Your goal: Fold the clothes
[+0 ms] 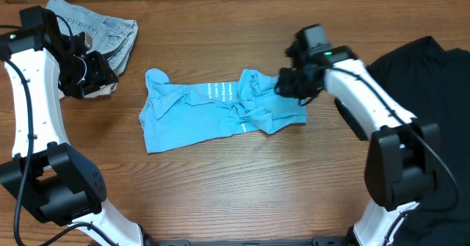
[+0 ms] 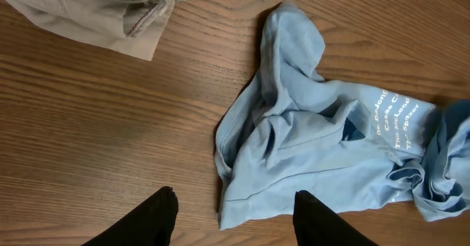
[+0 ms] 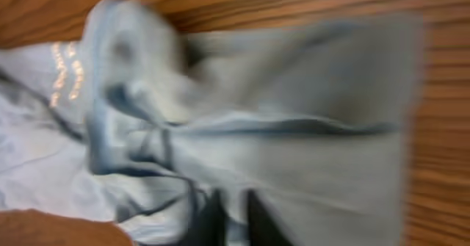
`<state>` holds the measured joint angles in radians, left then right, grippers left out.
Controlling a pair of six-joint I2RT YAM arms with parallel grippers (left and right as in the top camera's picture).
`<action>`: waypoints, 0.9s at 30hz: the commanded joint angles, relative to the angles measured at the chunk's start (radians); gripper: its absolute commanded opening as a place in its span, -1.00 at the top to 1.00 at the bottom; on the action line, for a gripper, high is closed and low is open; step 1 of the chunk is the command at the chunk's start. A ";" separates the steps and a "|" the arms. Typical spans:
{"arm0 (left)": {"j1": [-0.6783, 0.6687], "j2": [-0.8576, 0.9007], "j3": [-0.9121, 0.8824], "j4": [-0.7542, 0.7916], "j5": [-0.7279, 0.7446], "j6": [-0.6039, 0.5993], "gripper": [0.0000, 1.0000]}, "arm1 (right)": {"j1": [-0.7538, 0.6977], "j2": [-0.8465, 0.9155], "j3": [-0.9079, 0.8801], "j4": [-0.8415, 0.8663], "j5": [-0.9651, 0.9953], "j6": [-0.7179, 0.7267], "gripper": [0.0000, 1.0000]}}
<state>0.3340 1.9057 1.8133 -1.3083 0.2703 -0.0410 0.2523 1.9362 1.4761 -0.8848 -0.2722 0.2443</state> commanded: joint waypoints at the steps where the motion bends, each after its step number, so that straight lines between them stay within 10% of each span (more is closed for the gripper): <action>1: -0.004 -0.020 -0.043 0.006 0.007 0.019 -0.08 | -0.008 0.007 0.016 0.000 -0.010 0.043 0.92; 10: -0.003 -0.019 -0.176 0.031 0.000 0.018 -0.37 | 0.124 0.189 0.016 0.023 -0.272 0.115 0.92; 15: -0.008 -0.019 -0.261 0.077 0.001 0.016 -0.64 | 0.198 0.138 0.032 0.020 -0.552 -0.219 0.92; 27: -0.042 -0.019 -0.513 0.332 0.049 0.044 -1.00 | 0.043 -0.001 0.043 -0.073 -0.053 -0.012 0.85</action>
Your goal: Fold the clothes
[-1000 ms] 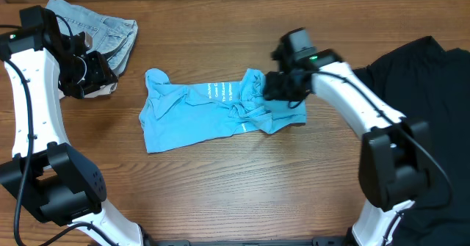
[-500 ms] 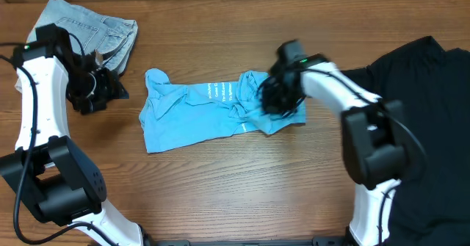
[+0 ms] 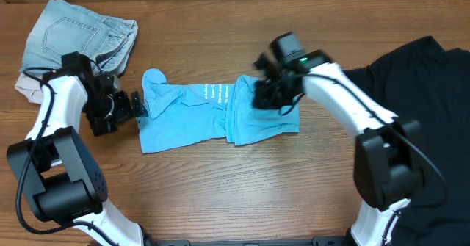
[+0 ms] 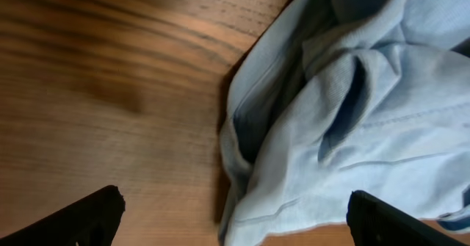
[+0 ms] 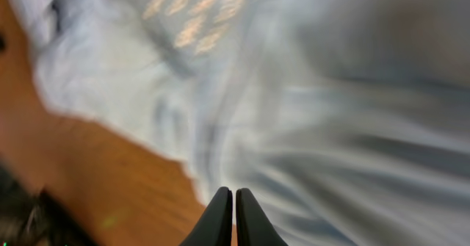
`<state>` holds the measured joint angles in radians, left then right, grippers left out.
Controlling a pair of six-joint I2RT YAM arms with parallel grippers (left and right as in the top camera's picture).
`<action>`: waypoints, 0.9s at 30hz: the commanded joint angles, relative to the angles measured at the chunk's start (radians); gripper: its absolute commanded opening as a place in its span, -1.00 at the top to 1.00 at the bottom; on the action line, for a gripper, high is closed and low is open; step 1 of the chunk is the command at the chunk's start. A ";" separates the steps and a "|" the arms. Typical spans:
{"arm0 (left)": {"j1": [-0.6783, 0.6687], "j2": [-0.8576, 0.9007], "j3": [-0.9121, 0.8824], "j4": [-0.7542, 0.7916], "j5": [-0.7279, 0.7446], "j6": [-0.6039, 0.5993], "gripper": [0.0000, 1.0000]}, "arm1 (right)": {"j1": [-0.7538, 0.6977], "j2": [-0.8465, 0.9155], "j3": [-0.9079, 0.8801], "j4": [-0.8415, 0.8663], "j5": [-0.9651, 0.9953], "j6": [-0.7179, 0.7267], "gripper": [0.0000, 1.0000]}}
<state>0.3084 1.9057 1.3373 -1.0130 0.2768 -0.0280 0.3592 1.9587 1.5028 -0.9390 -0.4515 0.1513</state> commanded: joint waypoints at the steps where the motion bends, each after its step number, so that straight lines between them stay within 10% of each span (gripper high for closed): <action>1: -0.022 -0.019 -0.048 0.055 0.061 0.050 -1.00 | -0.083 -0.023 0.016 -0.028 0.125 0.089 0.85; 16: -0.181 0.068 -0.136 0.324 0.082 0.137 -0.94 | -0.164 -0.022 -0.005 -0.055 0.095 0.054 0.85; 22: -0.176 0.115 -0.134 0.309 0.079 0.091 0.71 | -0.163 -0.022 -0.005 -0.063 0.095 0.036 0.85; 27: -0.141 0.107 0.010 0.106 -0.012 0.076 0.92 | -0.163 -0.022 -0.005 -0.085 0.095 0.001 0.85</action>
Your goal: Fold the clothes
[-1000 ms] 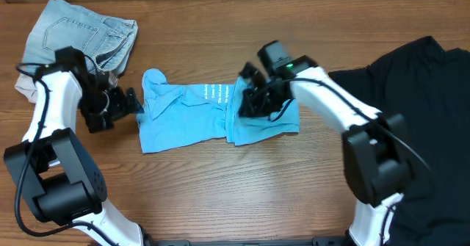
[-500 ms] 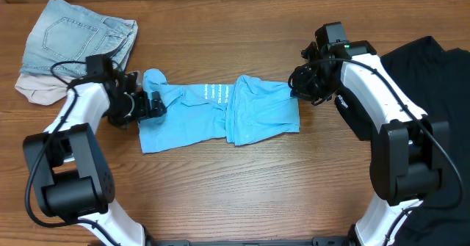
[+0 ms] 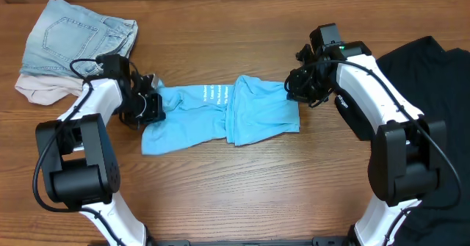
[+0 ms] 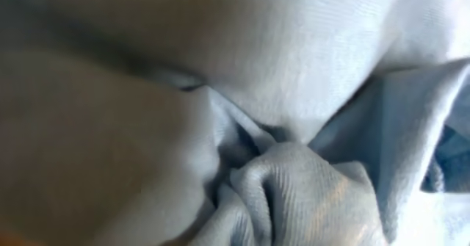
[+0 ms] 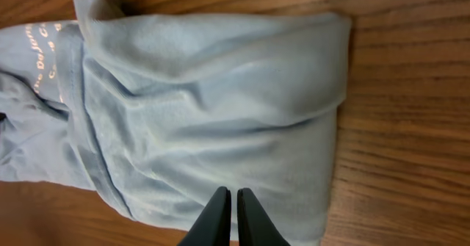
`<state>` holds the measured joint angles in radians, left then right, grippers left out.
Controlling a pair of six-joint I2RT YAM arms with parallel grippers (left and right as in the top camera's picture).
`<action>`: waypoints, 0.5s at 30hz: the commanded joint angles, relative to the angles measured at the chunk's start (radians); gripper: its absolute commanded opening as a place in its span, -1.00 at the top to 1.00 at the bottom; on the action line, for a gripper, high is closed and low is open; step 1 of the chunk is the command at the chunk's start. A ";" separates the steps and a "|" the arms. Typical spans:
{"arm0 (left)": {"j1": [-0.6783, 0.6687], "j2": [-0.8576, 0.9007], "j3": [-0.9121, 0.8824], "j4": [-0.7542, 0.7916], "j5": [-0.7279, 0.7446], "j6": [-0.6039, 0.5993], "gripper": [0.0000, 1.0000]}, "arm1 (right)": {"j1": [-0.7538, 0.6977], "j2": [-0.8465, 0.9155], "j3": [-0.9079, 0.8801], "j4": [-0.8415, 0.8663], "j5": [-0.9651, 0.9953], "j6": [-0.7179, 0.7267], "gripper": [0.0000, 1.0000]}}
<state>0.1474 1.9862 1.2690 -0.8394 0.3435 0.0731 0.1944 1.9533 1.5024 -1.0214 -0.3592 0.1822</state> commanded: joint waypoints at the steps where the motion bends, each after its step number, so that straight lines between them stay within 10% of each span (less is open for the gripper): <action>1: 0.025 0.027 0.146 -0.143 -0.115 -0.025 0.92 | 0.002 -0.016 -0.005 -0.005 0.003 -0.030 0.85; 9: -0.035 0.027 0.715 -0.517 -0.088 -0.056 0.92 | 0.002 -0.016 -0.005 -0.002 0.003 -0.030 0.85; 15: -0.172 0.037 0.767 -0.528 -0.094 -0.113 0.91 | 0.002 -0.016 -0.005 -0.006 0.003 -0.029 0.85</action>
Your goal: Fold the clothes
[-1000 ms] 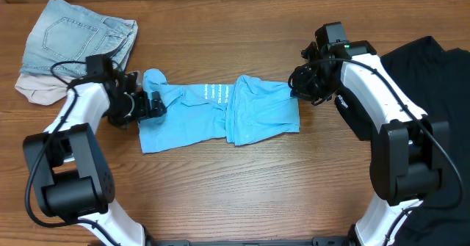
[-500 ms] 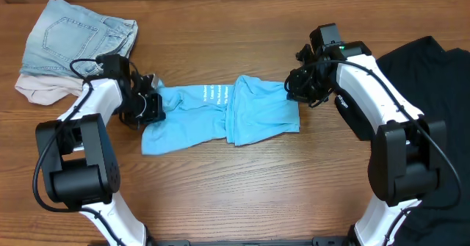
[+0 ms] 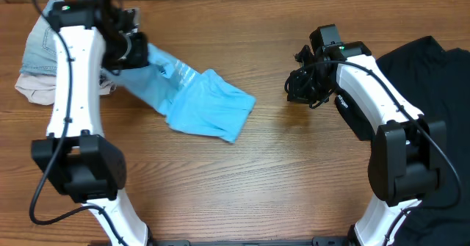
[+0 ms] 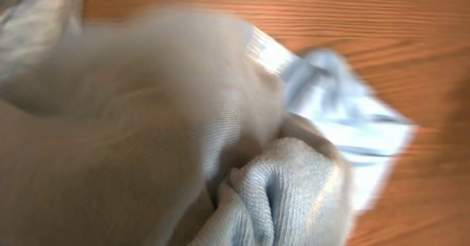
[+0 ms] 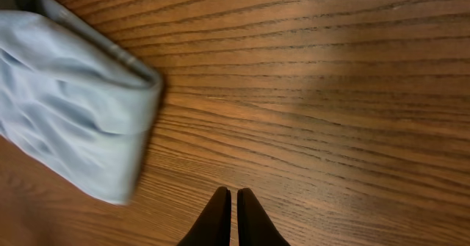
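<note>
A light blue T-shirt (image 3: 205, 106) hangs slanted from my left gripper (image 3: 136, 51), which is shut on its upper end at the back left; its lower end lies bunched on the wood. Blue fabric (image 4: 183, 150) fills the left wrist view and hides the fingers. My right gripper (image 5: 235, 202) is shut on nothing over bare wood at centre right, with the shirt's edge (image 5: 66, 106) to its left.
Folded denim shorts (image 3: 40, 33) and a pale garment (image 3: 37, 88) lie at the back left, behind my left arm. A black garment (image 3: 422, 92) covers the right side of the table (image 3: 294, 180).
My left gripper has gone up and to the back left with the blue shirt's end in it. The shirt has shifted left and bunched, away from my right gripper, which stays in place.
The blue shirt lay crumpled mid-table, my right gripper at its right end and the left arm open near the shorts. Then the shirt was spread flatter and my left gripper was at its left edge. Later the left was shut on that end, now raised.
</note>
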`<state>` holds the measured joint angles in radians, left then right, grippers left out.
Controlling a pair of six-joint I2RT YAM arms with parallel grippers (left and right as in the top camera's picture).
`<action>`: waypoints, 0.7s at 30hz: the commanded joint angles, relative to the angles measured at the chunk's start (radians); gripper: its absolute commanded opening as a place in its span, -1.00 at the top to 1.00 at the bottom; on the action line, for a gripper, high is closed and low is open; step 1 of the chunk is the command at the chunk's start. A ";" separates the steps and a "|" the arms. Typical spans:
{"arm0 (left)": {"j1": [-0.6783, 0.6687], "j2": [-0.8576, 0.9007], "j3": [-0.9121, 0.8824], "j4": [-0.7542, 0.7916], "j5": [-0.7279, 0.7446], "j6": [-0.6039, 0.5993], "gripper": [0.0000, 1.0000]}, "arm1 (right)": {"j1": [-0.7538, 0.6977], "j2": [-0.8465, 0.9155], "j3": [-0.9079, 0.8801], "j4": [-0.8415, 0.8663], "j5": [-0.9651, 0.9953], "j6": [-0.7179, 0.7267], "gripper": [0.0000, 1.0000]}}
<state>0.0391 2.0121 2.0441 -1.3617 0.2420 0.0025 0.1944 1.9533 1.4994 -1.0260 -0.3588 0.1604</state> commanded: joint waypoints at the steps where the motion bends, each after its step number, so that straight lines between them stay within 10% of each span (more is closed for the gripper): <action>1: -0.087 0.020 -0.021 -0.002 -0.002 -0.044 0.92 | 0.002 -0.016 -0.002 -0.003 0.003 -0.008 0.85; 17: -0.397 0.220 -0.151 0.084 0.043 -0.232 0.88 | 0.002 -0.016 -0.002 -0.008 0.003 -0.008 0.85; 21: -0.458 0.282 -0.152 0.107 0.040 -0.306 0.16 | 0.002 -0.016 -0.002 -0.009 0.003 -0.008 0.85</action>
<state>-0.3878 2.2505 1.9026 -1.2568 0.2600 -0.2264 0.1944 1.9533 1.4994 -1.0393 -0.3588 0.1596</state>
